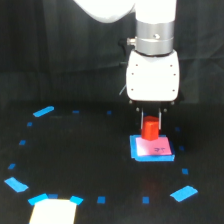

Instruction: Pick up the red object from the table

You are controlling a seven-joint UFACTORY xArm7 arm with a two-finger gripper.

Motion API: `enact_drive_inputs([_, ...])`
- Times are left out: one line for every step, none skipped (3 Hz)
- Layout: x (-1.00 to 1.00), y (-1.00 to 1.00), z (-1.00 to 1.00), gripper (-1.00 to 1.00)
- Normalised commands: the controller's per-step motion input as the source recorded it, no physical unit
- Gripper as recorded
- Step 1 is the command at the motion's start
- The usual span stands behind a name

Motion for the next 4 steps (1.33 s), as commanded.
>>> enact_drive_inputs([0.48,-0.36,0.86,-1.0])
enact_drive_inputs([0.86,-0.5,0.87,-1.0])
enact_drive_inputs([0.7,-0.43,0.79,-1.0])
enact_drive_inputs([0.6,-0.74,0.89,-0.79])
